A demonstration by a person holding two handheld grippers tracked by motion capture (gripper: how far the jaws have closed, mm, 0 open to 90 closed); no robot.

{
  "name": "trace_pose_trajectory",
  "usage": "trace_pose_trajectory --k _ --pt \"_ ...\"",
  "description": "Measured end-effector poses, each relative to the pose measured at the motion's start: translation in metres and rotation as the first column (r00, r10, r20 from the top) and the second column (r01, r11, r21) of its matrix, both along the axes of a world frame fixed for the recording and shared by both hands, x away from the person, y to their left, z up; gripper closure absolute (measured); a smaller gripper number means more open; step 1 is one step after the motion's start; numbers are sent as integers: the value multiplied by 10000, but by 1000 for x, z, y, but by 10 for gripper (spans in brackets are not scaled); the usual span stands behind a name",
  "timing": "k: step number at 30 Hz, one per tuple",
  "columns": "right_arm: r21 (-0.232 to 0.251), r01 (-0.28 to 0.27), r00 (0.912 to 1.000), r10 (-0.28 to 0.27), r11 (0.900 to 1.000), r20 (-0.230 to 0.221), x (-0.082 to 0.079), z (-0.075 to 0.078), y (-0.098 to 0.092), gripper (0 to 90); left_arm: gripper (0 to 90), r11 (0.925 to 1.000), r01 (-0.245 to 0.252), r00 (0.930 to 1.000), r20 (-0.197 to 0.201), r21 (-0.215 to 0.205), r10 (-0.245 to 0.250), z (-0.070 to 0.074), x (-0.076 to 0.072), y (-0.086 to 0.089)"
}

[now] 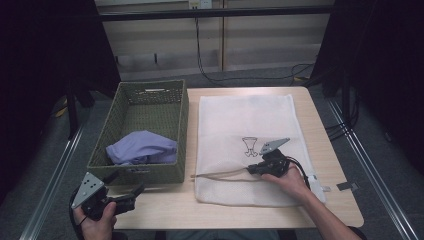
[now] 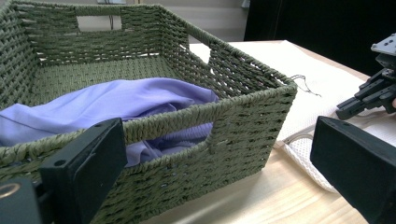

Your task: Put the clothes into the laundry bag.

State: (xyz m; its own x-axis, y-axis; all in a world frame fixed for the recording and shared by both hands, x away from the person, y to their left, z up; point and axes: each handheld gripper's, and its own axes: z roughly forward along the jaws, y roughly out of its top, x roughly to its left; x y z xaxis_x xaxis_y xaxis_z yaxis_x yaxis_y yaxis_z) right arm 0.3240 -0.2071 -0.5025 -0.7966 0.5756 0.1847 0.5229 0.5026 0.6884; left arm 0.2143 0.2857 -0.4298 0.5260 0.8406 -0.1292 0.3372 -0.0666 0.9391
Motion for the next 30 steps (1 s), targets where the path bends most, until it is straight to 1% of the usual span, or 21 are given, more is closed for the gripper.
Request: trace_pose_trajectory --k 3,7,8,10,13,14,17,18,19,21,24,25,26,30 --pt "7 176 9995 -176 9998 -249 1 1 0 891 37 10000 10 10000 47 -24 -10 1 -1 1" --pt "250 323 9985 -311 9992 -454 1 1 -2 892 37 10000 -68 9999 82 15 68 1 -1 2" --pt "298 352 9982 -337 9989 -486 2 2 -2 892 37 10000 -28 9999 103 -61 28 1 -1 2" --pt "495 418 9977 -390 9979 -551 1 3 -3 893 37 9999 -87 9999 97 -64 88 1 -1 2" --pt "697 488 9977 -453 9964 -513 1 6 -5 893 39 10000 37 9999 122 -8 -37 1 -1 2" --pt "760 522 9972 -479 9957 -573 1 7 -6 893 45 10000 88 9998 150 10 -88 1 -1 1" --pt "791 530 9973 -488 9955 -540 0 8 -6 893 45 9999 119 9996 274 13 -119 2 -2 1" --pt "888 506 9978 -465 9948 -477 1 8 -6 893 44 10000 44 9996 291 -33 -43 2 -2 1" --pt "922 566 9973 -519 9941 -523 0 10 -7 893 44 9999 108 9995 306 -103 -105 2 -2 2" --pt "1058 407 9986 -367 9936 -393 1 12 -9 893 44 9999 52 9997 257 -148 -49 2 -2 3" --pt "1307 567 9980 -524 9898 -365 0 16 -12 893 43 9998 56 9997 232 -182 -52 1 -1 4" --pt "1365 539 9982 -498 9892 -334 1 17 -13 893 43 9999 44 9997 241 -134 -41 1 -1 4" --pt "1406 636 9976 -593 9880 -346 0 18 -13 893 43 9999 54 9997 245 -134 -51 1 -1 4" --pt "1591 724 9971 -676 9846 -356 0 20 -14 893 42 9998 105 9997 238 -145 -102 1 -1 4"
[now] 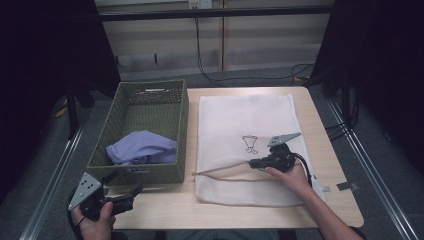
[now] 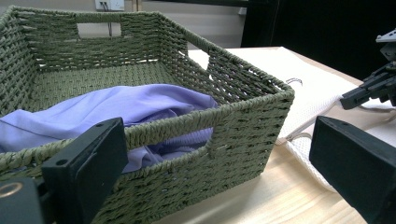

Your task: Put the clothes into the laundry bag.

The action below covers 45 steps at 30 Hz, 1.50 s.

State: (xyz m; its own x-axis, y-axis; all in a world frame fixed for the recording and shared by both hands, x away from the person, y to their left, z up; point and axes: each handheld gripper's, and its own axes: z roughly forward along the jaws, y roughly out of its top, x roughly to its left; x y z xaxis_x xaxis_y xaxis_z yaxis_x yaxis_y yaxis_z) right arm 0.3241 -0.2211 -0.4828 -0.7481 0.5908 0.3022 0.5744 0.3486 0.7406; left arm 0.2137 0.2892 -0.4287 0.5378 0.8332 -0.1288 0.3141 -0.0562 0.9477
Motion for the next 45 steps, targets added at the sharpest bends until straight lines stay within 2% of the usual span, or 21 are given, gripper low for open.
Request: trace_pose_trajectory --k 8,20,31,45 --pt "410 212 9996 -220 9989 184 -2 8 -4 892 42 10000 22 10000 -5 -17 -22 0 0 0" --pt "679 248 9988 -276 9974 412 -3 14 -3 892 37 10000 27 10000 -21 -36 -27 0 0 -1" --pt "1120 487 9959 -568 9925 707 -4 21 -5 893 37 10000 -12 10000 -13 40 12 -1 0 -1" --pt "1421 652 9925 -790 9877 934 -5 29 -5 893 34 10000 -16 10000 -30 39 16 -1 1 -1"
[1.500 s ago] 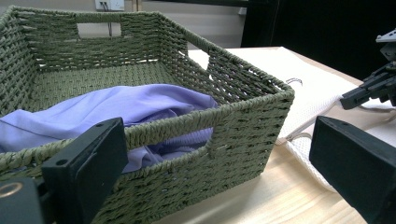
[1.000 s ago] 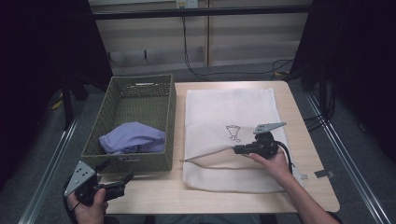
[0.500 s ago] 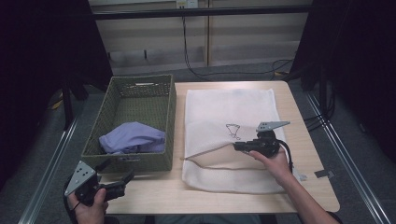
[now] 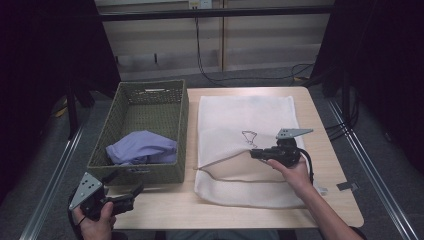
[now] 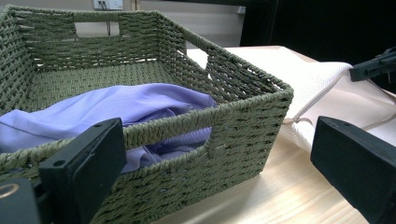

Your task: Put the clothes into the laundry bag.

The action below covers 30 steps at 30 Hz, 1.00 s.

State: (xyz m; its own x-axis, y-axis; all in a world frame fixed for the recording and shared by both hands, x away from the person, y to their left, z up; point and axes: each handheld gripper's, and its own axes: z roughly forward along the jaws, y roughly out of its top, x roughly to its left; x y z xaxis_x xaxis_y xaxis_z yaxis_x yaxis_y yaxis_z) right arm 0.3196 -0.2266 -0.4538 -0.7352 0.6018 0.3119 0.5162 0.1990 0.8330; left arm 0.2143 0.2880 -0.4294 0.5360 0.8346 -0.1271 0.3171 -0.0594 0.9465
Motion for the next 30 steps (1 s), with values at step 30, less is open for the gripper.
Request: trace_pose_trajectory --k 30 --pt "439 298 9984 -319 9986 462 1 13 -1 892 30 9999 98 10000 11 -41 -98 0 0 0"
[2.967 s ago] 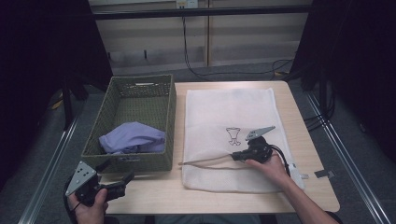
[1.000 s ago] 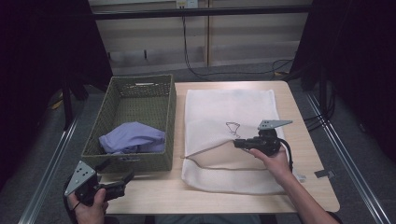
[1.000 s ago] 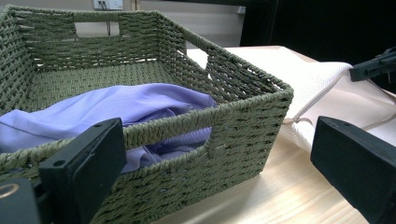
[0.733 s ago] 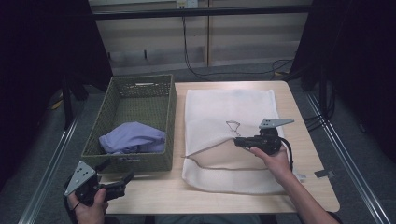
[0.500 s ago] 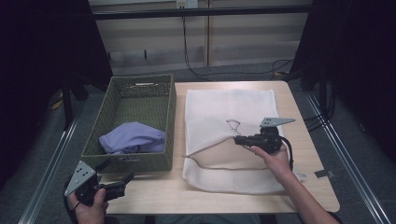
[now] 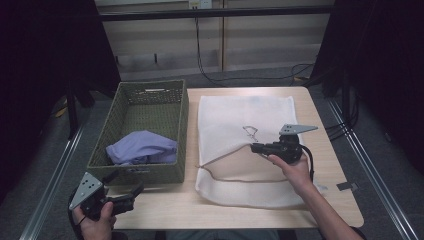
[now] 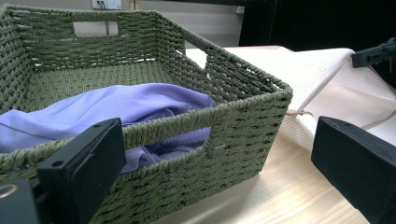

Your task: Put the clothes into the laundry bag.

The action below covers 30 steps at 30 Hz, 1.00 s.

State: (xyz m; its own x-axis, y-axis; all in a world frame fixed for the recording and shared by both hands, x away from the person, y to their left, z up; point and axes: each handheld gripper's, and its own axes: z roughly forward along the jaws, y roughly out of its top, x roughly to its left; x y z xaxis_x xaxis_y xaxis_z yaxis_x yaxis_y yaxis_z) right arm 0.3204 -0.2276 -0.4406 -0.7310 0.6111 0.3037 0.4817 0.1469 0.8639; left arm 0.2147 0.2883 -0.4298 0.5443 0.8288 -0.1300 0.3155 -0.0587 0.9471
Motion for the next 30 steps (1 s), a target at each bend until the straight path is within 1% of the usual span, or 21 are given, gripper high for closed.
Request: trace_pose_trajectory --k 7,9,18,21,25,27,30 --pt "56 69 9999 -70 10000 129 -1 4 1 892 30 10000 16 10000 -1 11 -16 0 0 0" --pt "77 79 9998 -80 9999 183 -1 5 1 892 30 10000 -52 10000 2 42 52 0 0 0" --pt "226 67 9996 -73 9997 261 1 10 0 892 30 10000 -77 10000 -1 18 77 0 0 -1" --pt "247 151 9996 -157 9996 238 1 11 0 892 30 10000 -86 10000 0 -11 86 0 0 0" --pt "257 123 9997 -129 9996 230 3 12 1 892 30 9999 -140 9999 -8 -8 140 0 1 2" --pt "249 127 9996 -133 9996 258 4 14 2 893 30 9999 -52 10000 6 -97 52 0 0 2" --pt "237 132 9995 -139 9996 292 4 15 3 892 30 9999 -73 10000 19 -80 73 0 0 2"
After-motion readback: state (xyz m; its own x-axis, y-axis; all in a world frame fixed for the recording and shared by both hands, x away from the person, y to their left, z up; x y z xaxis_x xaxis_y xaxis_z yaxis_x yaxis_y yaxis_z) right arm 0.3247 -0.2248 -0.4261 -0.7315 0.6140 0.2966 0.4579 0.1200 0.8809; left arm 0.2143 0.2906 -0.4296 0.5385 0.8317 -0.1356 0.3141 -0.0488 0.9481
